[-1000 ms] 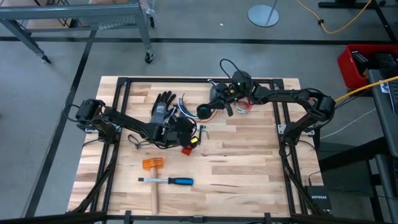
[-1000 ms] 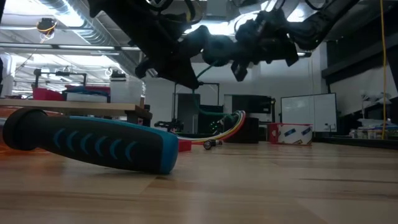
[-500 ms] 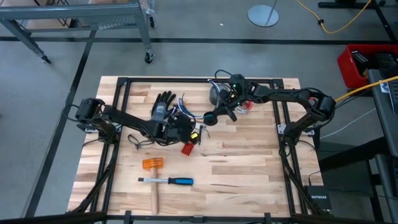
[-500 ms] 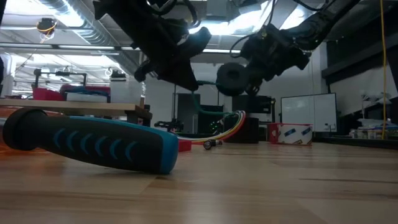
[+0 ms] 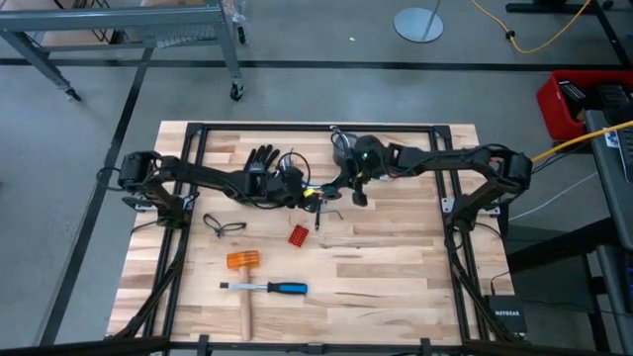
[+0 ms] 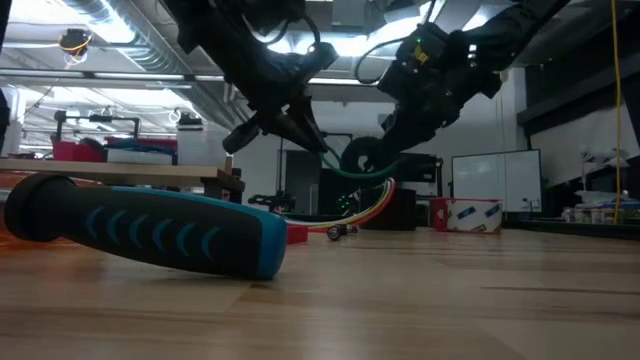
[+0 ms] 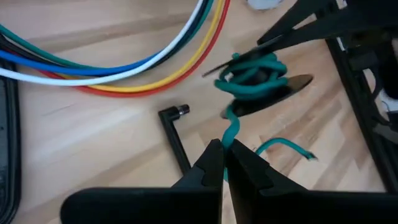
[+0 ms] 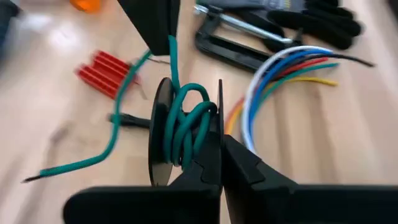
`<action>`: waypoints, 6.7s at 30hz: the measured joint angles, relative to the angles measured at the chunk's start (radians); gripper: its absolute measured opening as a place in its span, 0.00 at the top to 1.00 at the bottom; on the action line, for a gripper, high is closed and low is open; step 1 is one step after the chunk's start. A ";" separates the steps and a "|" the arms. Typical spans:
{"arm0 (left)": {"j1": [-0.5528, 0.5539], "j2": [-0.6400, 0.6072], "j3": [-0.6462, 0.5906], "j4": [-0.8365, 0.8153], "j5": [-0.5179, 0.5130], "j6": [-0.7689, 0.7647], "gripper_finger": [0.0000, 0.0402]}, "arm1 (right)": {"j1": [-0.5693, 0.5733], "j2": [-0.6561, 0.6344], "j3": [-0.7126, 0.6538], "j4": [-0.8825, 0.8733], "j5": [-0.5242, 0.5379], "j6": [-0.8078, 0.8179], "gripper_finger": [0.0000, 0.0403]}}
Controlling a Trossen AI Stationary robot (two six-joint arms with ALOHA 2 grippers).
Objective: Coil cords
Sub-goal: Coil the green wire into the black spool
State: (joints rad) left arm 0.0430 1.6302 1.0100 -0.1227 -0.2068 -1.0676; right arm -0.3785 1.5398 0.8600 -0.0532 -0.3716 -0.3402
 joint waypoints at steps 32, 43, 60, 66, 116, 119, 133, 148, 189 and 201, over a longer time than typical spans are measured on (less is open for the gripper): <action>0.043 0.002 0.000 0.249 -0.003 0.160 0.90 | 0.136 0.000 -0.002 0.184 0.368 0.267 1.00; -0.019 0.002 0.002 0.281 -0.084 0.187 0.83 | 0.136 0.000 -0.002 0.294 0.354 0.341 1.00; -0.085 0.002 0.002 0.263 -0.097 0.181 0.83 | 0.114 0.000 -0.002 0.344 0.331 0.389 1.00; -0.108 0.002 0.002 0.258 -0.097 0.187 0.83 | 0.081 0.000 -0.002 0.344 0.307 0.390 1.00; -0.298 0.078 0.002 0.348 -0.378 0.250 1.00 | -0.064 0.001 0.000 0.587 0.113 0.545 1.00; -0.346 0.078 0.002 0.276 -0.555 0.213 1.00 | -0.103 0.001 0.000 0.582 0.019 0.558 1.00; -0.536 0.078 0.002 0.175 -1.015 0.104 1.00 | -0.201 0.001 0.000 0.575 -0.110 0.572 1.00; -0.456 0.171 0.001 0.154 -1.053 -0.004 0.97 | -0.198 0.001 -0.001 0.667 -0.372 0.652 1.00; -0.291 0.174 0.000 0.356 -0.847 0.595 0.72 | -0.050 0.000 -0.001 0.959 -0.512 0.540 1.00; -0.306 0.174 0.000 0.448 -0.761 0.620 0.72 | -0.053 0.000 -0.001 0.962 -0.509 0.462 1.00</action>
State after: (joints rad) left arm -0.2625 1.8046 1.0103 0.3252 -0.9677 -0.4475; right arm -0.4313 1.5402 0.8589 0.9087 -0.8810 0.1223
